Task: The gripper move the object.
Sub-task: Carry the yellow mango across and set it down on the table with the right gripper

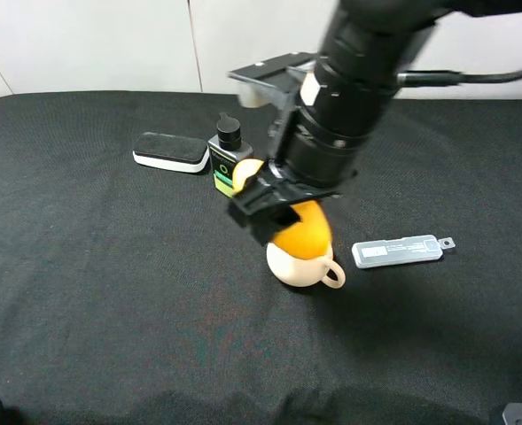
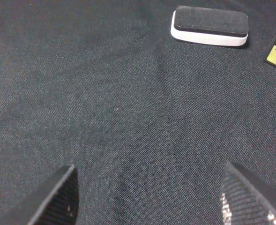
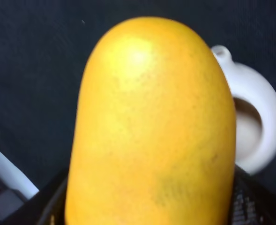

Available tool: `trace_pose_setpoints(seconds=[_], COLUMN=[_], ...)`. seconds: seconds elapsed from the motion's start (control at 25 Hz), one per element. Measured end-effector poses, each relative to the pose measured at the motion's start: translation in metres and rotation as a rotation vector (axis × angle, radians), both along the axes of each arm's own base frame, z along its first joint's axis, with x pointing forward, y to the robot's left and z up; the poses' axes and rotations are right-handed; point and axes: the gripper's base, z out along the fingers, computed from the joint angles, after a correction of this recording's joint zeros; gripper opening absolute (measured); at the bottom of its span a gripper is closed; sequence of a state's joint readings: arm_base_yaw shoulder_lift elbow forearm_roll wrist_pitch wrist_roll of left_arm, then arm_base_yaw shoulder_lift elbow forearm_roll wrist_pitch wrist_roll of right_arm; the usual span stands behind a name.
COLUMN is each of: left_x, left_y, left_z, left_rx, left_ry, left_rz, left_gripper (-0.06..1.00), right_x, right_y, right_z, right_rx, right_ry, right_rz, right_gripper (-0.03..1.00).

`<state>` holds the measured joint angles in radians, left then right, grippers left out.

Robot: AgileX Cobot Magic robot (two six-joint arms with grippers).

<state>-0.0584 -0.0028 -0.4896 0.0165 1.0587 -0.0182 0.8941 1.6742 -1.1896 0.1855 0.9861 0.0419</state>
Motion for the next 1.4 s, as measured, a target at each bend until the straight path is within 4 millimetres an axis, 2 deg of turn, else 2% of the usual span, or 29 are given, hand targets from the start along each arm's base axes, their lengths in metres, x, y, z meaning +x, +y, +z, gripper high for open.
trace_pose_setpoints(seconds=[0.24,0.36,0.56,0.76,1.0,1.4], left_x=[0.000,0.000,0.000,0.000,0.000,0.000], left_y=[0.000,0.000,0.000,0.000,0.000,0.000], left_z=[0.000,0.000,0.000,0.000,0.000,0.000], left_rx=[0.000,0.001,0.001,0.001,0.001,0.001], left_ry=[0.000,0.000,0.000,0.000,0.000,0.000], left_rz=[0.000,0.000,0.000,0.000,0.000,0.000], left_gripper=[0.68,0.68,0.68,0.68,0.68,0.68], right_x=[0.008,0.013,0.009,0.013,0.003,0.005], right_y=[0.042,0.053,0.070,0.079,0.094,0.101], right_z=[-0.006,-0.013,-0.027,-0.041,-0.050,-0.084], right_rx=[0.011,0.014,0.008,-0.005,0.017,-0.025], right_ry=[0.010,0.030,0.031,0.042,0.027,0.056], right_rz=[0.059,0.085,0.125,0.128,0.161,0.157], right_gripper=[0.45,0.45,0.45,0.45,0.45,0.45])
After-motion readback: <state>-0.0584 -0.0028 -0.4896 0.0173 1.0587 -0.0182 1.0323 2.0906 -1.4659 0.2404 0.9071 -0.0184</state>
